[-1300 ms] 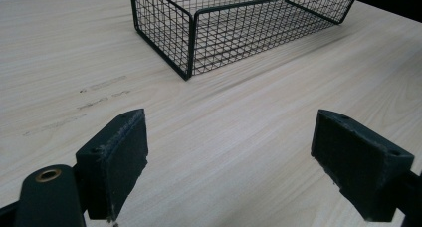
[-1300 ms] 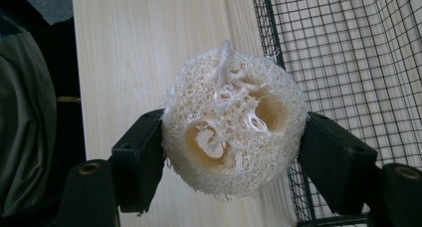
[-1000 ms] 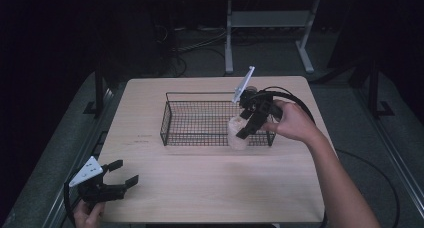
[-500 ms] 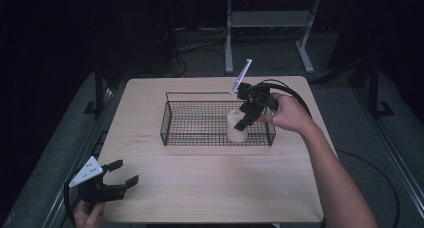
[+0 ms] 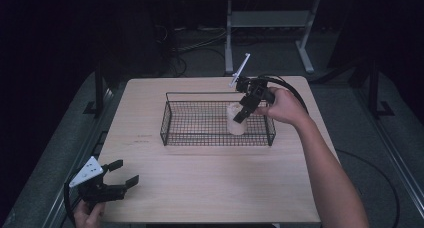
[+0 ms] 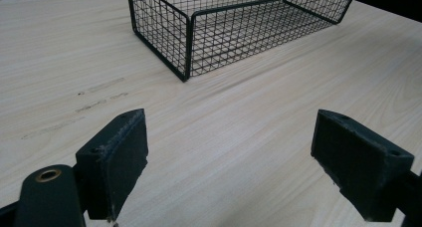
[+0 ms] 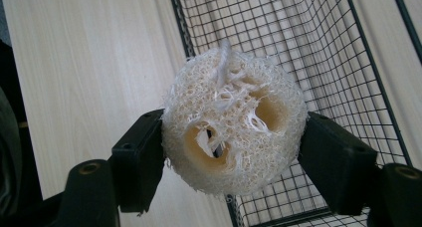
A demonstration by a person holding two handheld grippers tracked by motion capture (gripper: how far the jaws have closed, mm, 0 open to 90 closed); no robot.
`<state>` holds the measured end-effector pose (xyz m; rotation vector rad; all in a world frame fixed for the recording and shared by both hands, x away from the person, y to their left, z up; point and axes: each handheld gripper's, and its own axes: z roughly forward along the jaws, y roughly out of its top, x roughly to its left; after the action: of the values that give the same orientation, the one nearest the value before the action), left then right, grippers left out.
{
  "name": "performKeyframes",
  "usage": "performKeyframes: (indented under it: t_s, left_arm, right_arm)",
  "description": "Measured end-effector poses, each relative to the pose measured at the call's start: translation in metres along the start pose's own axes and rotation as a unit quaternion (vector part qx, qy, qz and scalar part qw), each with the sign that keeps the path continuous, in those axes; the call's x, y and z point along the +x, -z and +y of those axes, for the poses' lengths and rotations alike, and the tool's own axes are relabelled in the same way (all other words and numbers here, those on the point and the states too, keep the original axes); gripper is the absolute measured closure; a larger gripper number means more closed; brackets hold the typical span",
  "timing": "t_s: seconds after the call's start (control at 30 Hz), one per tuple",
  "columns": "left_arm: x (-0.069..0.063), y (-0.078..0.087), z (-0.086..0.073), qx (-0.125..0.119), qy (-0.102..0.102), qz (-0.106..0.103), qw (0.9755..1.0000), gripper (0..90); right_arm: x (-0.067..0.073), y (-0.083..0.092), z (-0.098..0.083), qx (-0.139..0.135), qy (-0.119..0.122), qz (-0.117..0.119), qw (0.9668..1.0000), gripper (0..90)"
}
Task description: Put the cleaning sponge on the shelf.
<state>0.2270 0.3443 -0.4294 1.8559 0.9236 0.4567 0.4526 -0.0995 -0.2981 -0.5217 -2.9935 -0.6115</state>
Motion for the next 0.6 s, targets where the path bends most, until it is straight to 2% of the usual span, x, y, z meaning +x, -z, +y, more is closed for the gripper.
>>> performKeyframes:
  t_s: [0.6]
  left_arm:
    - [-0.001,0.000,0.000,0.000,-0.001,0.000,1.0000,14.1]
  right_arm:
    - [-0.020,-0.009,0.001,-0.003,-0.023,-0.008,0.9997,28.6]
